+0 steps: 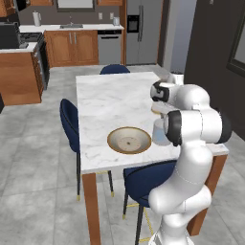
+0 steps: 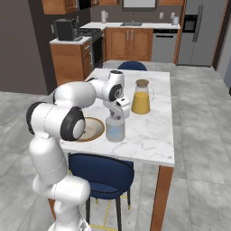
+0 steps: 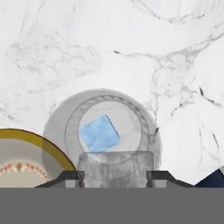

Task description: There are two ice cubes in the ice bowl. Place both ice cubes in the glass cup.

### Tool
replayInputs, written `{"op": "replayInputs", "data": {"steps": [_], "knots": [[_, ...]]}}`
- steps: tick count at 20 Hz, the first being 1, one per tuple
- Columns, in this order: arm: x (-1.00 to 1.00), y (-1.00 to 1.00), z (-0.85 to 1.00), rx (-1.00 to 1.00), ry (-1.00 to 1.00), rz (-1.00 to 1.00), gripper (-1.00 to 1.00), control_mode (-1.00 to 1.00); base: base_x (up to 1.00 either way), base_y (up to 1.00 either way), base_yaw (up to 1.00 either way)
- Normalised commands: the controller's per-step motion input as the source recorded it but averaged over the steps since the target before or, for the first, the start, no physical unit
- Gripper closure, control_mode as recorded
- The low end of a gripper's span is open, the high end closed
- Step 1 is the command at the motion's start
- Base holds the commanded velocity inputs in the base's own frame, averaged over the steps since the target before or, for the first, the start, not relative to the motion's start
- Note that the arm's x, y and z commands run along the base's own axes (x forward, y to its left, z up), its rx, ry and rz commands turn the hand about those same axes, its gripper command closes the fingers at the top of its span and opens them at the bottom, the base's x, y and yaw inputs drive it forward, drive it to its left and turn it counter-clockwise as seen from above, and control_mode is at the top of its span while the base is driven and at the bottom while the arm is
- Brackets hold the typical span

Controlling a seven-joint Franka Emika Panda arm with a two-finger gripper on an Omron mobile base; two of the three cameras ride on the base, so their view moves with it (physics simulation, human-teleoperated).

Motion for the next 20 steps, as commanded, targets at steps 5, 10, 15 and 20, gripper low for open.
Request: {"op": "replayInputs", "data": {"steps": [5, 10, 15, 20], "knots": [[0.0, 0.0, -0.16, 0.0, 0.02, 0.0, 1.0, -1.0, 0.0, 0.0, 0.0], [0.04, 0.0, -0.09, 0.0, 0.01, 0.0, 1.0, -1.0, 0.0, 0.0, 0.0], [0.14, 0.0, -0.06, 0.0, 0.0, 0.0, 1.0, -1.0, 0.0, 0.0, 0.0], [0.17, 0.0, -0.09, -0.01, 0.0, 0.0, 1.0, -1.0, 0.0, 0.0, 0.0]]}}
